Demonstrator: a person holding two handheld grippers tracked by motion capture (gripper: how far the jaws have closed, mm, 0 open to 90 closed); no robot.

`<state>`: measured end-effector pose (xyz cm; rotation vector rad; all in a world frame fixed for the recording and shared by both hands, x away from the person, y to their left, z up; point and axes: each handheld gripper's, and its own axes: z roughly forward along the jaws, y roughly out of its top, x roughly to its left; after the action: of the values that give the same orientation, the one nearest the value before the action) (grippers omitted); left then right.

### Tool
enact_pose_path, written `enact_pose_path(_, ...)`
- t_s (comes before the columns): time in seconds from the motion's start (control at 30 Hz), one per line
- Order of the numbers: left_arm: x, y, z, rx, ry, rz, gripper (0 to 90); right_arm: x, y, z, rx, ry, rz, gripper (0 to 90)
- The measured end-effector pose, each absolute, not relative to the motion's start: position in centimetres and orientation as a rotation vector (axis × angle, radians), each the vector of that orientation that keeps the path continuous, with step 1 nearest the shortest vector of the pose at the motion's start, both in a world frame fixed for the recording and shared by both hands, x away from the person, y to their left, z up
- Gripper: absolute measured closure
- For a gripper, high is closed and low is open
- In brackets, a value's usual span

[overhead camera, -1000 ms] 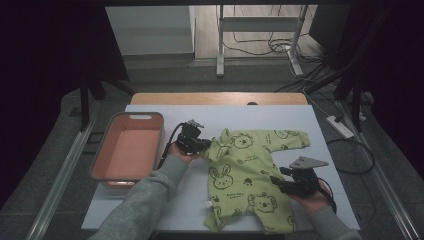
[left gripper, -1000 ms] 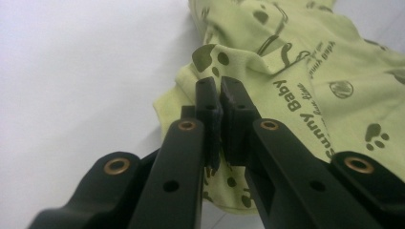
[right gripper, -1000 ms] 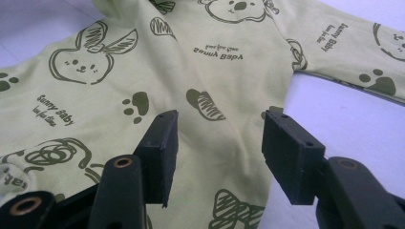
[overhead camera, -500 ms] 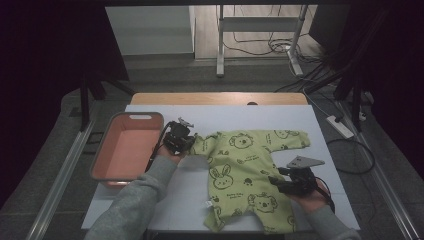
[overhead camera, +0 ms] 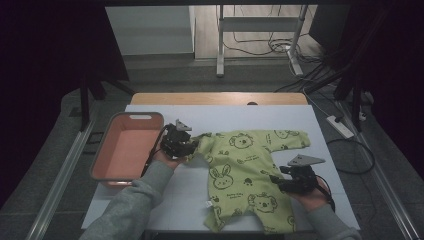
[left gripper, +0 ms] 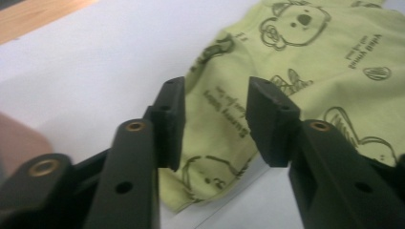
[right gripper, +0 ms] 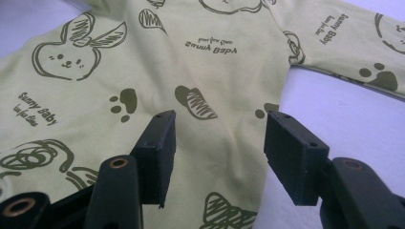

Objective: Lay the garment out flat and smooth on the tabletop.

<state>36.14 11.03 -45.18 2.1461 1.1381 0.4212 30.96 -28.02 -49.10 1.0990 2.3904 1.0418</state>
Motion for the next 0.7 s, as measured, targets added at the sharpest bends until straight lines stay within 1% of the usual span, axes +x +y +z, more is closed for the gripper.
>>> enact_pose_path(0.07, 36.8, 10.8, -45.6, 2.137, 1.14, 0.386, 51.4, 30.9, -28.0, -49.1, 1.099, 2.394, 1.04, 45.0)
enact_pose_path(0.2, 38.2, 10.5, -46.3, 2.113, 1.13, 0.321, 50.7, 30.9, -27.9, -49.1, 1.094, 2.394, 1.042, 45.0)
enact_pose_path(0.27, 39.0, 10.2, -46.7, 2.105, 1.117, 0.279, 55.3, 30.9, -28.0, -49.1, 1.096, 2.391, 1.044, 45.1)
enact_pose_path(0.33, 39.7, 9.9, -46.9, 2.111, 1.101, 0.24, 62.0, 30.9, -28.0, -49.1, 1.094, 2.389, 1.047, 45.2)
enact_pose_path(0.43, 40.6, 8.9, -47.5, 2.139, 1.085, 0.182, 77.6, 30.8, -28.0, -49.2, 1.089, 2.39, 1.047, 45.2)
enact_pose_path(0.5, 41.2, 8.3, -48.2, 2.186, 1.097, 0.174, 85.6, 30.8, -27.9, -49.2, 1.087, 2.39, 1.048, 45.3)
enact_pose_path(0.57, 41.7, 8.1, -49.0, 2.219, 1.142, 0.165, 88.9, 30.7, -27.9, -49.2, 1.087, 2.389, 1.048, 45.3)
enact_pose_path(0.67, 42.1, 8.3, -50.0, 2.27, 1.21, 0.211, 89.2, 30.7, -28.0, -49.2, 1.085, 2.391, 1.045, 45.3)
enact_pose_path(0.7, 42.2, 8.5, -50.1, 2.271, 1.232, 0.205, 89.2, 30.7, -28.0, -49.3, 1.085, 2.394, 1.041, 45.3)
